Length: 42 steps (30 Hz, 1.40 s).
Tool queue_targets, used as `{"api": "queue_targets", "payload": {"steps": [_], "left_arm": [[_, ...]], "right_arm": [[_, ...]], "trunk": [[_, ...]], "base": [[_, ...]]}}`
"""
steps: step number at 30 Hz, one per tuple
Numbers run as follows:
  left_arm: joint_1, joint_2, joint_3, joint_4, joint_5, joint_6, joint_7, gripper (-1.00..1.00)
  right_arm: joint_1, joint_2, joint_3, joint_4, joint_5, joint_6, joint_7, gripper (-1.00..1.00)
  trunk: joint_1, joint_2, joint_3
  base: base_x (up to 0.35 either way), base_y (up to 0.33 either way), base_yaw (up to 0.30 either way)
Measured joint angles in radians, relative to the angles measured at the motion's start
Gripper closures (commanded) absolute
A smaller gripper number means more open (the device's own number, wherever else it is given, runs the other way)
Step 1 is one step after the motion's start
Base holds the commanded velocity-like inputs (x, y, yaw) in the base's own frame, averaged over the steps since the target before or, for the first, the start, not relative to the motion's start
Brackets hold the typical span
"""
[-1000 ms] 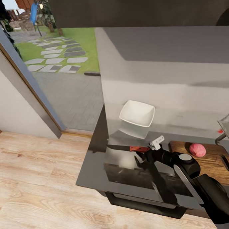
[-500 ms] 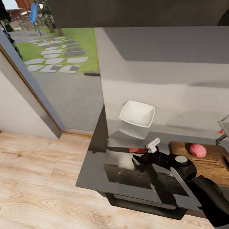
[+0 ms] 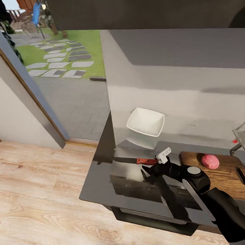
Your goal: In the kitchen, take the Vidalia onion out of the sink, dice it on the chopping board with the paring knife, put the diced onion into the bowl on the countertop, then place both the paring knife and the chopping board into the sink.
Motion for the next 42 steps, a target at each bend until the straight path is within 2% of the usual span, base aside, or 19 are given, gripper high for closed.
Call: {"api": "queue_targets", "payload": {"steps": [4, 8, 11, 19, 42], "left_arm": [[0.000, 0.000, 0.000, 0.000, 0.000, 0.000, 0.000, -1.00], [0.000, 0.001, 0.000, -0.001, 0.000, -0.001, -0.001, -1.00], [0.000, 0.001, 0.000, -0.001, 0.000, -0.001, -0.001, -1.00], [0.000, 0.001, 0.000, -0.002, 0.000, -0.001, -0.001, -1.00], [0.000, 0.001, 0.000, 0.001, 0.000, -0.001, -0.001, -1.00]], "right_arm": [[0.000, 0.001, 0.000, 0.000, 0.001, 0.000, 0.000, -1.00], [0.000, 0.020, 0.011, 0.000, 0.017, 0.000, -0.001, -1.00], [0.000, 0.021, 0.011, 0.000, 0.022, 0.000, -0.001, -1.00], [0.000, 0.018, 0.013, 0.000, 0.069, -0.001, 0.006, -1.00], [0.000, 0.019, 0.015, -0.014, 0.081, -0.003, 0.007, -1.00]], "trunk": [[0.000, 0.000, 0.000], [0.000, 0.000, 0.000], [0.000, 0.000, 0.000], [0.000, 0.000, 0.000], [0.000, 0.000, -0.017]], "base": [[0.000, -0.001, 0.000], [0.000, 0.000, 0.000], [0.000, 0.000, 0.000], [0.000, 0.000, 0.000], [0.000, 0.000, 0.000]]}}
